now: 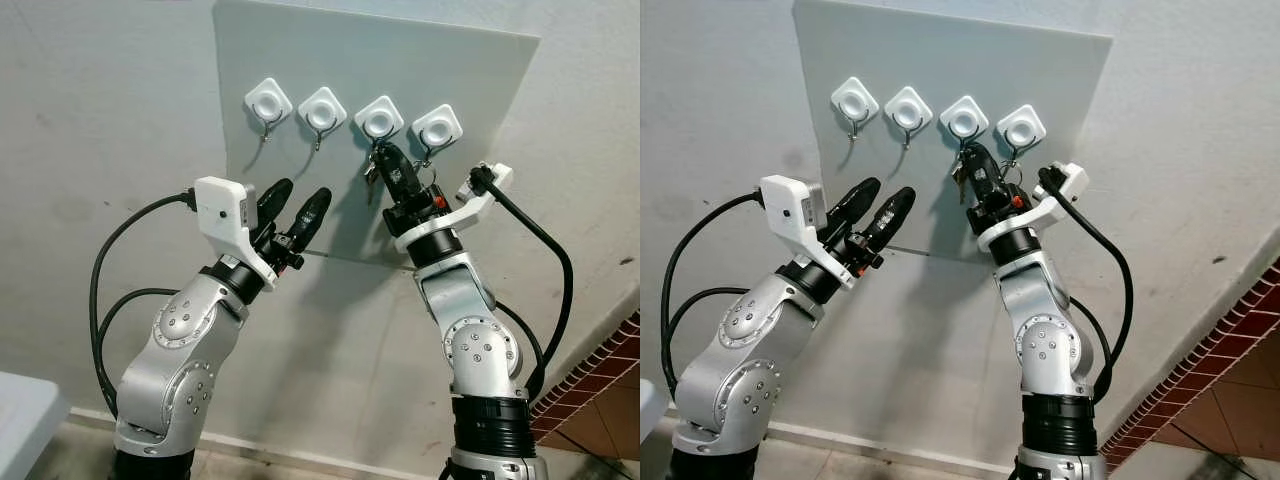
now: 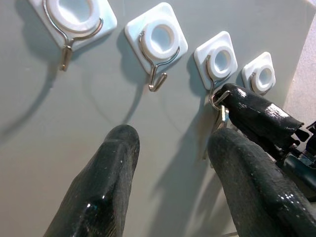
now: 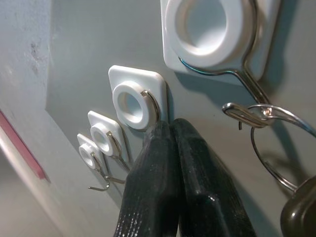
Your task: Hang keys on a hook
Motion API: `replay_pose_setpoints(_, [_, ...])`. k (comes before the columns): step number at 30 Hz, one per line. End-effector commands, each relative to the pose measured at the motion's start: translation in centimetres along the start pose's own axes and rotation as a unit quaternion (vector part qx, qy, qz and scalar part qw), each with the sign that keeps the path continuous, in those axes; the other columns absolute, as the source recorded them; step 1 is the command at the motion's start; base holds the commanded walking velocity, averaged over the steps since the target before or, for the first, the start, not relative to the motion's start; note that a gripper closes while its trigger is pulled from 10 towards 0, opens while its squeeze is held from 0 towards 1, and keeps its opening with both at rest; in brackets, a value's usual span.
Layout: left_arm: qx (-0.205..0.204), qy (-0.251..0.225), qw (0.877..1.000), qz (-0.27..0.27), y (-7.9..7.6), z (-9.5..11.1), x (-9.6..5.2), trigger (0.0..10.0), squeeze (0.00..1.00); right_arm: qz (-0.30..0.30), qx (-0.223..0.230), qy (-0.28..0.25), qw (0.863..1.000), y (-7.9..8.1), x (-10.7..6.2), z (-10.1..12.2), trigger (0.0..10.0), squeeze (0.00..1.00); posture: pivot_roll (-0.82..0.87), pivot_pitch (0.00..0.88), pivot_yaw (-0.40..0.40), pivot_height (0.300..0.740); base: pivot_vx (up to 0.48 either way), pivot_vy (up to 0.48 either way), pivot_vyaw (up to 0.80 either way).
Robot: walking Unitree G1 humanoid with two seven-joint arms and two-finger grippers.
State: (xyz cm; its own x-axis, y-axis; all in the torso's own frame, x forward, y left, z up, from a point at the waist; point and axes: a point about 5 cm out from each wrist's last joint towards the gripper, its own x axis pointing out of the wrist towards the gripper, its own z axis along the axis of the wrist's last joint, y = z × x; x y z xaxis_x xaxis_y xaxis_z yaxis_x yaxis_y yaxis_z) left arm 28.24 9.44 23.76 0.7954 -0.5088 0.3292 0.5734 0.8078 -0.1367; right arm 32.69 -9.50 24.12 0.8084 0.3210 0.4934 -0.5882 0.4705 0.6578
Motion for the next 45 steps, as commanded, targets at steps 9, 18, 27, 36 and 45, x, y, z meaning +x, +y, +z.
replay_pose_setpoints(9, [0.009, -0.005, 1.000, 0.000, -0.2, 0.4, 0.1, 10.0, 0.00, -0.023, 0.007, 0.001, 1.000, -1.1, -1.3, -0.9, 10.0, 1.00, 0.08, 0.000, -0.067, 0.740, 0.000, 0.000, 0.00])
replay_pose_setpoints(18, [0.012, -0.004, 1.000, 0.004, -0.1, 0.3, 0.0, 10.0, 0.00, -0.021, -0.027, 0.045, 0.998, -2.2, -3.2, -2.1, 10.0, 1.00, 0.07, 0.000, -0.063, 0.740, 0.000, 0.000, 0.00])
replay_pose_setpoints(27, [0.016, 0.008, 1.000, 0.015, 0.2, -0.4, -0.2, 10.0, 0.00, -0.043, -0.058, 0.067, 0.995, -3.5, -5.3, -2.3, 10.0, 1.00, 0.07, 0.000, -0.064, 0.740, 0.000, 0.000, 0.00])
replay_pose_setpoints(36, [0.005, 0.062, 0.996, 0.062, 1.8, -4.4, -1.8, 10.0, 0.00, -0.134, -0.152, 0.087, 0.975, -6.8, -8.9, -2.2, 10.0, 1.00, 0.05, 0.000, -0.053, 0.740, 0.000, 0.000, 0.00])
replay_pose_setpoints(45, [0.004, 0.154, 0.974, 0.165, 4.8, -10.7, -5.3, 10.0, 0.00, -0.253, -0.244, 0.130, 0.927, -10.9, -14.2, -3.2, 10.0, 0.68, 0.03, 0.000, -0.035, 0.740, 0.000, 0.000, 0.00])
